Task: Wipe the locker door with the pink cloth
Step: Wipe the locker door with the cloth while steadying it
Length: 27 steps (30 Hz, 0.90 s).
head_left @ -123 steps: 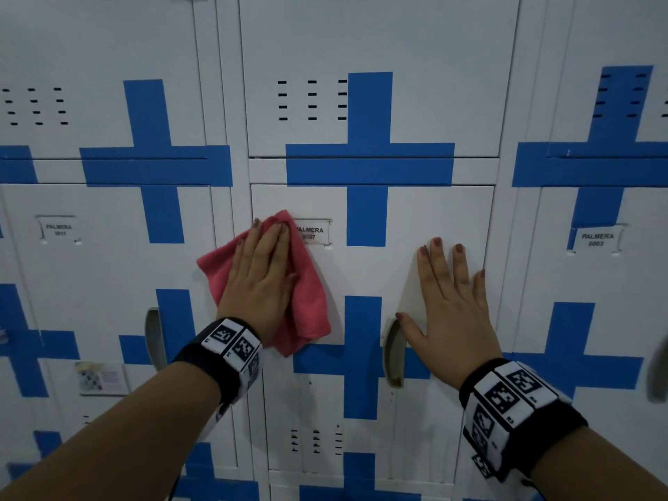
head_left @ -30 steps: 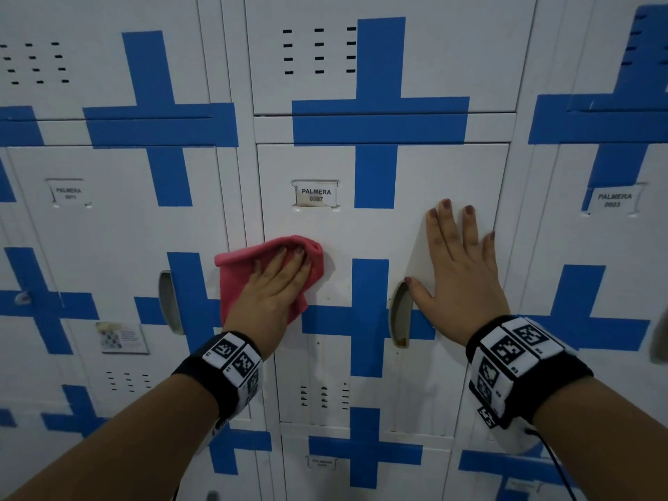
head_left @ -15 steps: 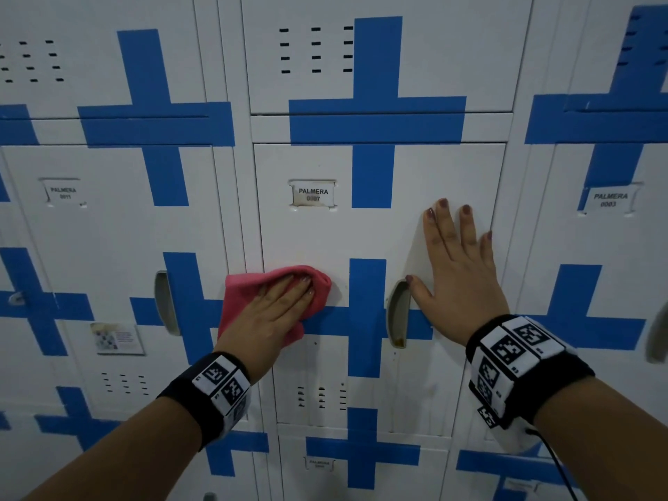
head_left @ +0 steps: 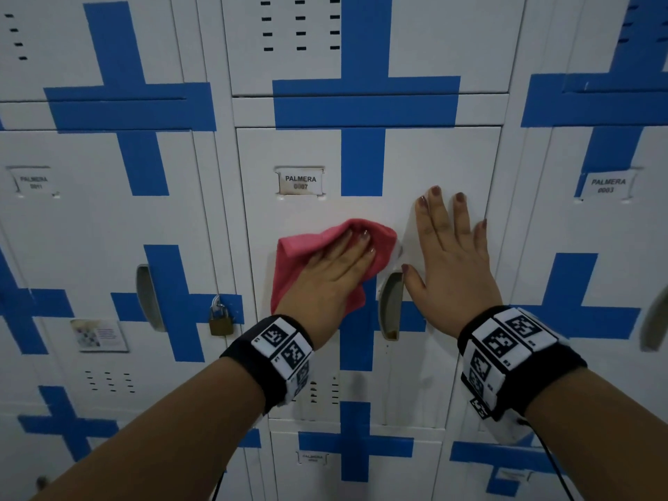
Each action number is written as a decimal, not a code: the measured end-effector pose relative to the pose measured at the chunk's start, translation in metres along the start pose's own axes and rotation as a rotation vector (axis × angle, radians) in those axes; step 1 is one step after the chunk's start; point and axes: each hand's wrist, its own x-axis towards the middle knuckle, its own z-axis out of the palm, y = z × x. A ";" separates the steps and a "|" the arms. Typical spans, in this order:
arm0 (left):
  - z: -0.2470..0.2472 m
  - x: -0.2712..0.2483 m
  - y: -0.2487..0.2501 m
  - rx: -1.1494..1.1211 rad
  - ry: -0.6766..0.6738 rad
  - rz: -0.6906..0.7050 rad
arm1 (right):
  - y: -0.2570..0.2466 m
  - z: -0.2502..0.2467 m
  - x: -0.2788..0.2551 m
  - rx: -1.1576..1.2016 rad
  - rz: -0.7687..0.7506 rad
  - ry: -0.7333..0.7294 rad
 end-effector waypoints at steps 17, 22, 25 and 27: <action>-0.004 -0.029 -0.003 0.194 -0.116 0.147 | 0.002 -0.002 -0.001 -0.017 -0.013 0.004; -0.006 -0.047 -0.010 0.218 -0.156 0.140 | 0.004 0.002 -0.011 0.009 -0.013 0.008; -0.006 -0.054 -0.015 0.225 -0.175 0.120 | 0.000 0.008 -0.024 0.056 -0.004 0.011; -0.004 -0.056 -0.016 0.222 -0.174 0.113 | -0.003 0.016 -0.035 0.059 -0.007 -0.009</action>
